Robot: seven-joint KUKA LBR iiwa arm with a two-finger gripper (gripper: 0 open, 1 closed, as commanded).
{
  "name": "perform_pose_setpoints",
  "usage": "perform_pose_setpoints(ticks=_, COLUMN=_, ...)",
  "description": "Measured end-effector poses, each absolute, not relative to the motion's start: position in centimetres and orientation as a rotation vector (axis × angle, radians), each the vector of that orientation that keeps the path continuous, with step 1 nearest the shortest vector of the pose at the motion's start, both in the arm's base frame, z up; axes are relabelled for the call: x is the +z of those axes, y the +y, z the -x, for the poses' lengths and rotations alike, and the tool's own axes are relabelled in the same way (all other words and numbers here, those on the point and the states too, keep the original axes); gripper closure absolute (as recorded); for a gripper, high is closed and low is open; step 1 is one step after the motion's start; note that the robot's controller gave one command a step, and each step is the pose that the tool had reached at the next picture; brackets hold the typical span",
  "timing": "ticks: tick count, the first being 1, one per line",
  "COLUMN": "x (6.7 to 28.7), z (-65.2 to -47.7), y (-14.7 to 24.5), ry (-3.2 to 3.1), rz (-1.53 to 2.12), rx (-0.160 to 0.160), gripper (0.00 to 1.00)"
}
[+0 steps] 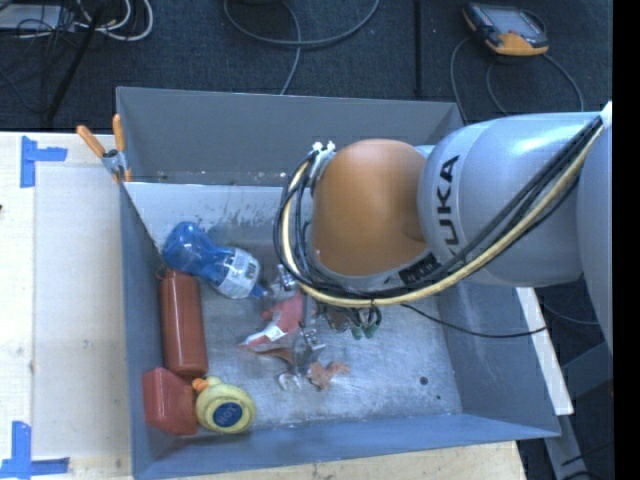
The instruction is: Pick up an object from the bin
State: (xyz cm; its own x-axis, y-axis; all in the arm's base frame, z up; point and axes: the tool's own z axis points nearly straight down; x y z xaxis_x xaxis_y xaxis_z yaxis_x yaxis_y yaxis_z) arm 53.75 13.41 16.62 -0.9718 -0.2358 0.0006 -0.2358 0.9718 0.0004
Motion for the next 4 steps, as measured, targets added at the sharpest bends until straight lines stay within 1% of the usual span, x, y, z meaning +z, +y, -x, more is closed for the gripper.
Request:
perform_pose_setpoints(ticks=1, x=15.5, z=-55.2, y=11.8, ry=-3.106, rz=-0.468, rx=0.001, gripper=0.00)
perform_pose_setpoints(ticks=2, x=8.8, z=-59.2, y=8.9, ry=-3.092, rz=-0.604, rx=-0.002, gripper=0.00)
perform_pose_setpoints(ticks=3, x=7.7, z=-61.3, y=9.0, ry=-3.099, rz=-0.630, rx=-0.007, gripper=1.00)
perform_pose_setpoints(ticks=4, x=7.7, z=-61.3, y=9.0, ry=-3.099, rz=-0.629, rx=-0.007, gripper=1.00)
